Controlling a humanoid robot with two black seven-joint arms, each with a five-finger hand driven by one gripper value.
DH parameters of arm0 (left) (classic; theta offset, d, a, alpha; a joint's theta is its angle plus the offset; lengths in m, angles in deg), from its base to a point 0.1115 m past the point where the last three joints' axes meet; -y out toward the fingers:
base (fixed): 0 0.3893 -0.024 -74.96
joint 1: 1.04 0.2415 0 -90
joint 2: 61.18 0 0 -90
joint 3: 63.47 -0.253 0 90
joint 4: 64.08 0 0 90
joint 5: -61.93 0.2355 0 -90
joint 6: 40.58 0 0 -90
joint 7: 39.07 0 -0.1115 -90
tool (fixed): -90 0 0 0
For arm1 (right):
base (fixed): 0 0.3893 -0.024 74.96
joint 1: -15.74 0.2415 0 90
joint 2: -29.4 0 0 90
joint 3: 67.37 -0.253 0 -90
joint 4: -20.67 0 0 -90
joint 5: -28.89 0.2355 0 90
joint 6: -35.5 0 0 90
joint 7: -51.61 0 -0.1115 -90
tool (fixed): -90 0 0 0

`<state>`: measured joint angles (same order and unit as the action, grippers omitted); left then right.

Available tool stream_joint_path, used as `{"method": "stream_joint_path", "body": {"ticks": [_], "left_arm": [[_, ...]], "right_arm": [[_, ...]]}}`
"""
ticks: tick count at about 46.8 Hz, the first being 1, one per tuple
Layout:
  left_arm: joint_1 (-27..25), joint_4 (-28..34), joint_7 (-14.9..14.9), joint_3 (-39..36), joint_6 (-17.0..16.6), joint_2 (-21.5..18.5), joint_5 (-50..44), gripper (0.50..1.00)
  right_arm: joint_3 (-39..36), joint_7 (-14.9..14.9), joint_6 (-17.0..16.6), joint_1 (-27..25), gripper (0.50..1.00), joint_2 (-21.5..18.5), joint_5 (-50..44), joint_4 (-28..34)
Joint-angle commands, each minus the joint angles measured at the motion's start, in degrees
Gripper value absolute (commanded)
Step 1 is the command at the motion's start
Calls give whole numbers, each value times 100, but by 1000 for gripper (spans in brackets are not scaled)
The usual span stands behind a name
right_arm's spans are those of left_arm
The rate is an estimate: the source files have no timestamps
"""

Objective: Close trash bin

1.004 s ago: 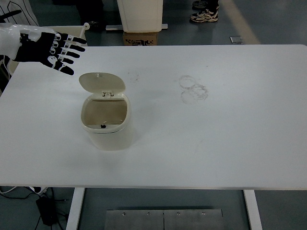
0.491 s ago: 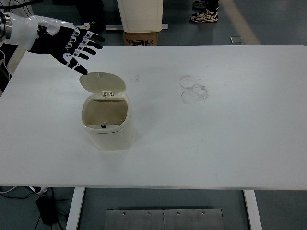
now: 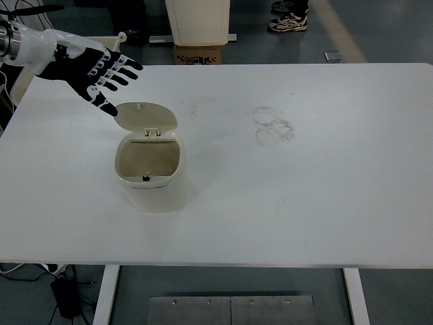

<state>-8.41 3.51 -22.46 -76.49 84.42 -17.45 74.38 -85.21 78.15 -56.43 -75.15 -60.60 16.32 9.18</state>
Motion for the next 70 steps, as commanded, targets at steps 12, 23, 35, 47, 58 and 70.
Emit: {"method": "stream_joint_path", "body": {"ticks": [12, 23, 35, 47, 58, 70], "left_arm": [[-18, 9, -9, 9, 0, 443, 3, 1000], [-141, 158, 0, 1, 0, 470, 3, 1000], [-220, 325, 9, -17, 0, 417, 46, 1000], [-299, 712, 9, -17, 0, 356, 91, 1000], [-457, 1151, 9, -448, 0, 66, 90, 1000], [-457, 1415, 9, -465, 0, -137, 91, 1000]], "right_arm": [[9, 0, 0, 0, 991, 0, 9, 7], [9, 0, 0, 0, 991, 0, 9, 7], [9, 0, 0, 0, 991, 0, 9, 7], [0, 0, 0, 0, 991, 0, 9, 7], [0, 0, 0, 0, 991, 0, 9, -2], [-18, 0, 0, 9, 991, 0, 9, -2]]}}
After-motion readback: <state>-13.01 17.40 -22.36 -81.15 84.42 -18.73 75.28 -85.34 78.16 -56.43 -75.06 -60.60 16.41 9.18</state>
